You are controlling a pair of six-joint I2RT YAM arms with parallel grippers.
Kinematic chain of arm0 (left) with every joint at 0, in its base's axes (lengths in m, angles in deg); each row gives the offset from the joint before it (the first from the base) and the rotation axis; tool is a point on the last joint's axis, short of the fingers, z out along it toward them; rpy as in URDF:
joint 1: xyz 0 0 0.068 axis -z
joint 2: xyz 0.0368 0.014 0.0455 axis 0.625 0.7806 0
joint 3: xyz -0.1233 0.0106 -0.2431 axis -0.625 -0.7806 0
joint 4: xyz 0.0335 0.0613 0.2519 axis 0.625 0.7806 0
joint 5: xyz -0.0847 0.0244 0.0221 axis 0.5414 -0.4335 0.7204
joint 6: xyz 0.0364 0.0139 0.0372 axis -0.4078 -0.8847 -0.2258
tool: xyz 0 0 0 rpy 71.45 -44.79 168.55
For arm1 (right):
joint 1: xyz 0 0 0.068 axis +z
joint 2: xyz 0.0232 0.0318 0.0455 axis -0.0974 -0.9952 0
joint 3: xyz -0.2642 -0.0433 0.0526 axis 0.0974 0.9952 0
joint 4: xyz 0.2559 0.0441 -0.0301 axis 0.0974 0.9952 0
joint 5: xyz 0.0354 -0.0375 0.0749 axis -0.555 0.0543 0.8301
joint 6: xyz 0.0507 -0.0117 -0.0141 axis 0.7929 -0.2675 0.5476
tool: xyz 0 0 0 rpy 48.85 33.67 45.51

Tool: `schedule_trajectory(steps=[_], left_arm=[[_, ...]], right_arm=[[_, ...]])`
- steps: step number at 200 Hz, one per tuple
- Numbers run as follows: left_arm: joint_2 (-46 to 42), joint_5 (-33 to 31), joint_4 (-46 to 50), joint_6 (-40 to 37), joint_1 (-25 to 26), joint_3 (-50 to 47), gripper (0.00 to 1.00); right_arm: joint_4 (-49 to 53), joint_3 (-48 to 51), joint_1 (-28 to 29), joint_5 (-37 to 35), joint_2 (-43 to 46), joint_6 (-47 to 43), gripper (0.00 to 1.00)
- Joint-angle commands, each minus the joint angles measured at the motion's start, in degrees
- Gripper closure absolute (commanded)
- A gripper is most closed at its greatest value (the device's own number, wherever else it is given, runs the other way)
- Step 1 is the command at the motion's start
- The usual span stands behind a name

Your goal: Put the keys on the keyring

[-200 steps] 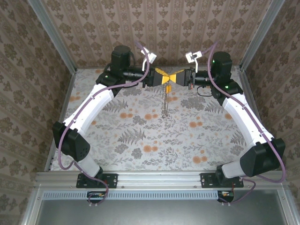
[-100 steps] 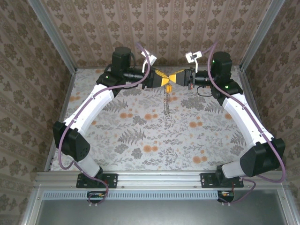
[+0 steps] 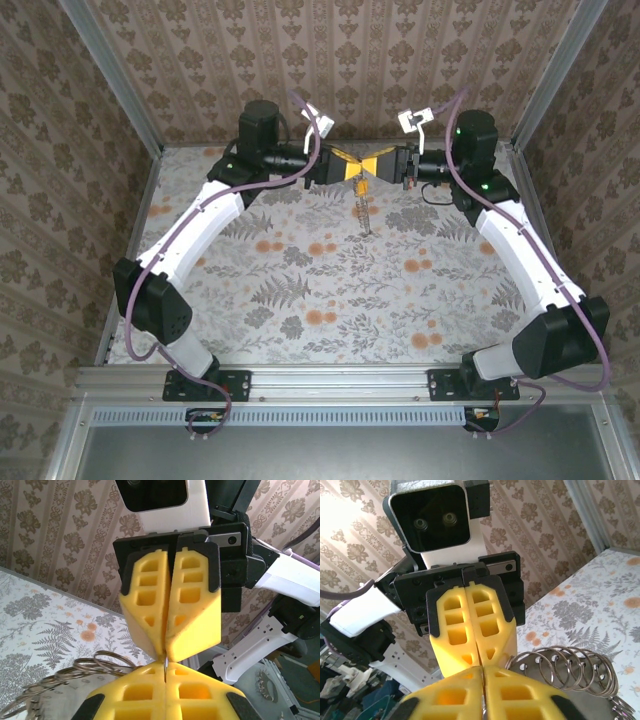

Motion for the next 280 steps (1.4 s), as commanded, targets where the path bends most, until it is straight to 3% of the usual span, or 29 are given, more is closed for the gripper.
schedule_trajectory(steps=[1,43,70,89,204,239,280], left_arm=[[-0.8,0.36,-9.1,5.47,0.63,-1.65,1.0],[-2.0,-1.14,-14.69,9.61,1.06,-3.07,1.0],[-3.04,-3.78,-18.0,12.74,1.69,-4.08,1.0],[-3.42,-4.84,-18.5,13.94,2.4,-3.8,1.0],[-5.04,-6.04,-19.25,15.08,4.97,-3.15,1.0],[-5.1,-6.3,-19.27,15.13,4.96,-3.44,1.0],[-5.26,-7.26,-20.28,15.93,4.94,-3.91,1.0]], right_arm=[[-2.76,1.27,-1.46,-2.95,4.7,1.97,0.76],[-7.8,10.15,-4.45,-10.01,12.56,4.76,0.68],[-11.74,17.5,-4.29,-13.06,17.01,4.26,0.53],[-12.63,20.26,-3.3,-12.79,18.48,3.37,0.47],[-13.63,19.46,2.13,-11.89,17.41,0.2,0.45],[-13.06,19.54,2.94,-11.39,17.8,-0.61,0.52],[-13.32,19.89,3.17,-10.51,18.34,-0.11,0.93]])
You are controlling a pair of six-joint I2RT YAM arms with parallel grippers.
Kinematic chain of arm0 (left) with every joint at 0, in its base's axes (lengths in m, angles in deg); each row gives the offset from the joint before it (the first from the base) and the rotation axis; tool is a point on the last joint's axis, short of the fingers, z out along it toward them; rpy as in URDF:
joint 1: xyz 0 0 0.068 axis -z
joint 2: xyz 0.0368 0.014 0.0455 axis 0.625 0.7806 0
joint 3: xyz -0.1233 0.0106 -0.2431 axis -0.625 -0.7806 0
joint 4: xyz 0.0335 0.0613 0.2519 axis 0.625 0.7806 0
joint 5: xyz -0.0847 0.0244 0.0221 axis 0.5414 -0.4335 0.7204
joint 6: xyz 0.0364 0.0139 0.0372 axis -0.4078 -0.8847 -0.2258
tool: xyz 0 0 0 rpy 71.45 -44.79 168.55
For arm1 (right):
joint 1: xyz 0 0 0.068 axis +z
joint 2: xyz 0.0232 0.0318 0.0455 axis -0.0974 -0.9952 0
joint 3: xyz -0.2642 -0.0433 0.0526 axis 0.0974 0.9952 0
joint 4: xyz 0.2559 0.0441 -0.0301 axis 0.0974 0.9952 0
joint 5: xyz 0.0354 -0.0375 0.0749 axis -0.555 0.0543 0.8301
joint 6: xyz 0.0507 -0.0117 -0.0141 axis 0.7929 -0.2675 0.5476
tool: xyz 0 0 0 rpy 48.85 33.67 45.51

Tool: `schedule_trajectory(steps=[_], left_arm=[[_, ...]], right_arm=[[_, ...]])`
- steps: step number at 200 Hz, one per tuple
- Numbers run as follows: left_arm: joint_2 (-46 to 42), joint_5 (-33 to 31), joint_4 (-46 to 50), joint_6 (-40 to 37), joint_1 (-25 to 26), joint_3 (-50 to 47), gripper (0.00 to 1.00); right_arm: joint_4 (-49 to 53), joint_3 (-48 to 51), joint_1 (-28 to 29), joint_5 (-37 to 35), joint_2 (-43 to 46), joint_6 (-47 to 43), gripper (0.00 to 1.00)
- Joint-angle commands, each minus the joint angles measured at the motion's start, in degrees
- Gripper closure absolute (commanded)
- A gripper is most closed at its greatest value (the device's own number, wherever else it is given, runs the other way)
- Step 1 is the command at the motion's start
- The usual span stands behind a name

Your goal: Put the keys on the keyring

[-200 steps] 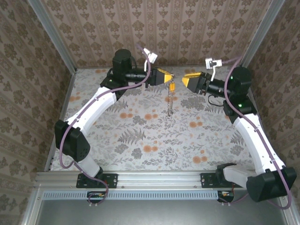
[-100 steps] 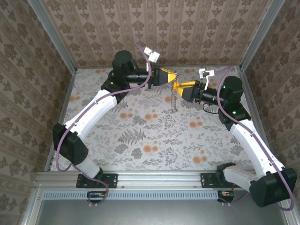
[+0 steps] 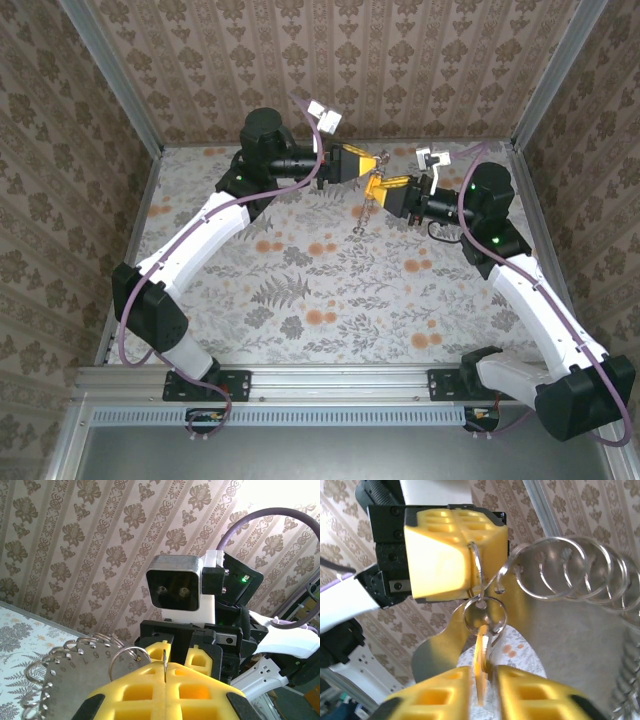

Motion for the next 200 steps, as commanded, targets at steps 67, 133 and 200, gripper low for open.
schedule_trajectory(steps=[67,133,200], left_arm=[[-5.21,-6.33,-11.54,5.9,0.43,-5.36,1.0],[-6.63,-13.3,-21.55,11.42,2.48,-12.32,1.0],[-7.09,-17.88,-27.46,14.56,3.65,-16.84,1.0]], right_arm=[[-3.84,-0.11,1.18,-0.79,0.74,2.79,1.0],[-5.06,-2.35,5.25,-4.33,-4.44,3.21,1.0],[-2.56,-3.05,6.45,-7.36,-5.67,2.01,1.0]])
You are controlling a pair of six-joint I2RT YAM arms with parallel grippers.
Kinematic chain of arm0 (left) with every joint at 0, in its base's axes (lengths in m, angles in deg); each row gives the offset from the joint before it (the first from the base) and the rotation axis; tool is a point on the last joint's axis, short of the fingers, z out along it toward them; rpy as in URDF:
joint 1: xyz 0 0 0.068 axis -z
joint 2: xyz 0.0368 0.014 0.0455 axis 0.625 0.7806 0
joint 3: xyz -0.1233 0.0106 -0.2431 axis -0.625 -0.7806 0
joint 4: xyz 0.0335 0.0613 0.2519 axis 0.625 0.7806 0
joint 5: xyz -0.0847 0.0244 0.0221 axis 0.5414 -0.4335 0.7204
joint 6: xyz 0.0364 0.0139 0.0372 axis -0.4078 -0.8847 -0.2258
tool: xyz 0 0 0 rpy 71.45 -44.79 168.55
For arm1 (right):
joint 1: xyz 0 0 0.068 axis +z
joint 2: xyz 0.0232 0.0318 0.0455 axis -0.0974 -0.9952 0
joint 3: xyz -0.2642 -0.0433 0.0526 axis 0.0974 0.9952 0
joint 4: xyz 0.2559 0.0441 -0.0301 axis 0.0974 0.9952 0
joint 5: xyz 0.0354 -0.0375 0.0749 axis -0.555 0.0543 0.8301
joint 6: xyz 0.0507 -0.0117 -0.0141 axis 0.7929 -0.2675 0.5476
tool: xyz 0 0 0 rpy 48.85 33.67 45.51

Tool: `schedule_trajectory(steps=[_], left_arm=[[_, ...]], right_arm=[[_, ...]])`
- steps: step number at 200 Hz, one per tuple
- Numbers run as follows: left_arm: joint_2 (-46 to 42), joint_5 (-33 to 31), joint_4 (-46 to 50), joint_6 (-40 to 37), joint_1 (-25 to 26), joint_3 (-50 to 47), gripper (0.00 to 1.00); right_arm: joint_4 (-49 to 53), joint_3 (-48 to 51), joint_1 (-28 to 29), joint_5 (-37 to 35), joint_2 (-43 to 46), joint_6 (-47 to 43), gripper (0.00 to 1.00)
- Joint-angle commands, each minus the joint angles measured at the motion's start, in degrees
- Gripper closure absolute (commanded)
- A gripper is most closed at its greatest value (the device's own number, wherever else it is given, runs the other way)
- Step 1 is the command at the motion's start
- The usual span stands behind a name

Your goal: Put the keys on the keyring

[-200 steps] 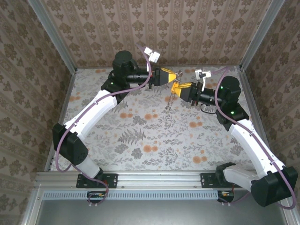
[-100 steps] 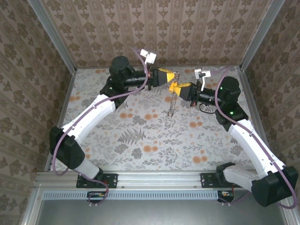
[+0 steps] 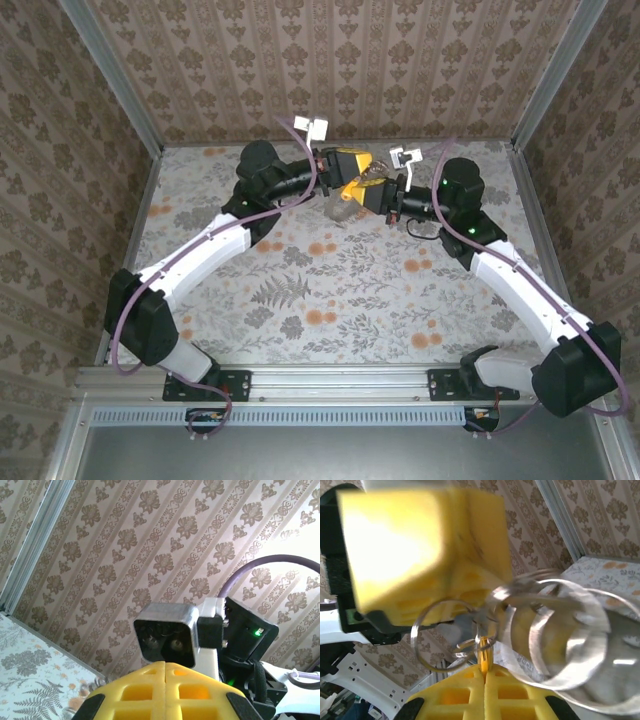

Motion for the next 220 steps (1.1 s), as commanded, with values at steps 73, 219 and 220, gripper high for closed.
schedule_trajectory(steps=[73,219,220], left_arm=[[-2.27,-2.1,-5.25,2.24,0.98,-2.45,1.0],[-7.13,-2.51,13.7,-13.19,-0.09,0.52,1.0],[-7.17,-2.58,14.23,-13.56,-0.08,0.64,1.0]], right_arm=[[2.77,0.59,-1.03,-5.59,3.72,-1.7,1.0],[2.15,2.75,-3.58,-4.77,4.87,-1.86,1.0],[2.15,2.71,-3.55,-4.75,4.89,-1.87,1.0]])
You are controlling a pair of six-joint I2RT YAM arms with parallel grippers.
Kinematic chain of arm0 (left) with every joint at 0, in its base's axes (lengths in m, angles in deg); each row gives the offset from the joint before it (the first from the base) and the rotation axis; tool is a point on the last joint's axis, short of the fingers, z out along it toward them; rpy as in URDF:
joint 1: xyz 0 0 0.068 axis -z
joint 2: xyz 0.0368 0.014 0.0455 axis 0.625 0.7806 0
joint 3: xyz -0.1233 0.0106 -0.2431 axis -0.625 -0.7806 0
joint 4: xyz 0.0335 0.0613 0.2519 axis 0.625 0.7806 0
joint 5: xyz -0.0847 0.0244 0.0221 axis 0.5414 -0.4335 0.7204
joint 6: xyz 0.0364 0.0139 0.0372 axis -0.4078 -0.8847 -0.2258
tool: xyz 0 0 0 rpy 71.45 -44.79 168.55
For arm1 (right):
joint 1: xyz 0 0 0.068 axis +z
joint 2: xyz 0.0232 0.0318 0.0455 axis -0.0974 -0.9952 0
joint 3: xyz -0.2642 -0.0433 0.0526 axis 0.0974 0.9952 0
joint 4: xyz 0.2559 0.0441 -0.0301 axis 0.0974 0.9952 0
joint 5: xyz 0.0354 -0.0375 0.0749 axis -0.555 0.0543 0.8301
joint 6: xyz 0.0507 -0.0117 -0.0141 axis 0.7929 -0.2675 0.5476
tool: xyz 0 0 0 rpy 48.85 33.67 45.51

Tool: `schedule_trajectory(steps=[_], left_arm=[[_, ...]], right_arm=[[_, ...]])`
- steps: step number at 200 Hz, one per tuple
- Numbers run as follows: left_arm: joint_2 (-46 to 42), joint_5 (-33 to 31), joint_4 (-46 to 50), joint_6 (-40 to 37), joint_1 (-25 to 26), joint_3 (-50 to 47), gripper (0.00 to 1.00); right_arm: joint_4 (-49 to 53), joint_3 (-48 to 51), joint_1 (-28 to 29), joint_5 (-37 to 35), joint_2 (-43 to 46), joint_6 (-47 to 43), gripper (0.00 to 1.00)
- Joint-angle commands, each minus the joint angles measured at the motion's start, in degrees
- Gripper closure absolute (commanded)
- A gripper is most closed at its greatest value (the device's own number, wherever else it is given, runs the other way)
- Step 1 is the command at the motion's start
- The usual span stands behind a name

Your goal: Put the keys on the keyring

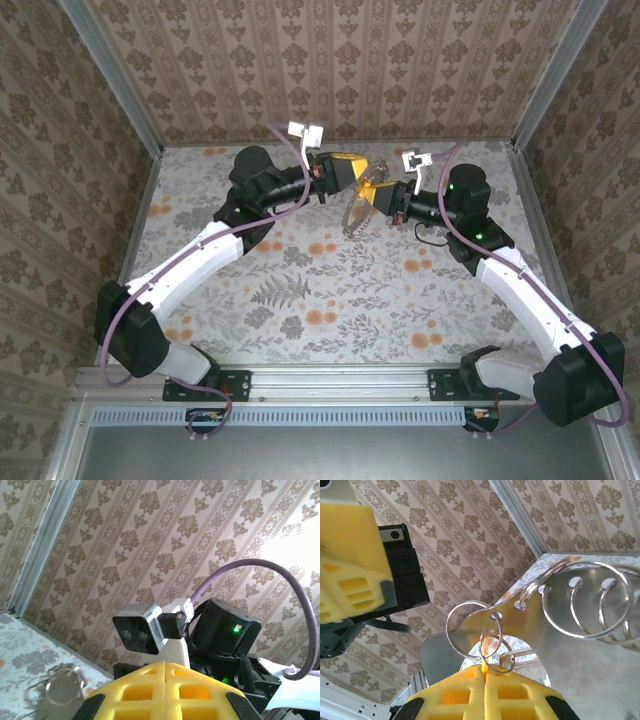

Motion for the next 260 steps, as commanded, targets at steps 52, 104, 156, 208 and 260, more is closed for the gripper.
schedule_trajectory(steps=[52,104,156,208,260], left_arm=[[-3.81,-1.77,32.29,-26.03,-0.75,11.54,0.65],[-1.34,-0.7,44.28,-34.33,-0.84,18.73,0.55],[2.17,-0.86,52.94,-40.58,-0.9,24.92,0.52],[3.28,-0.69,57.14,-44.91,-1.26,26.58,0.51],[2.12,3.84,58.46,-47.1,-3.07,24.53,0.49]], right_arm=[[-0.4,-0.71,-0.56,0.78,3.02,-1.87,1.0],[-0.76,-1.07,-0.6,1.18,3.02,-1.52,1.0],[-0.88,-0.8,-0.53,1.49,3.11,-1.47,1.0],[-0.61,-0.81,-0.61,1.68,3.46,-1.7,1.0],[-0.7,-1.08,-0.49,1.85,3.46,-1.66,1.0]])
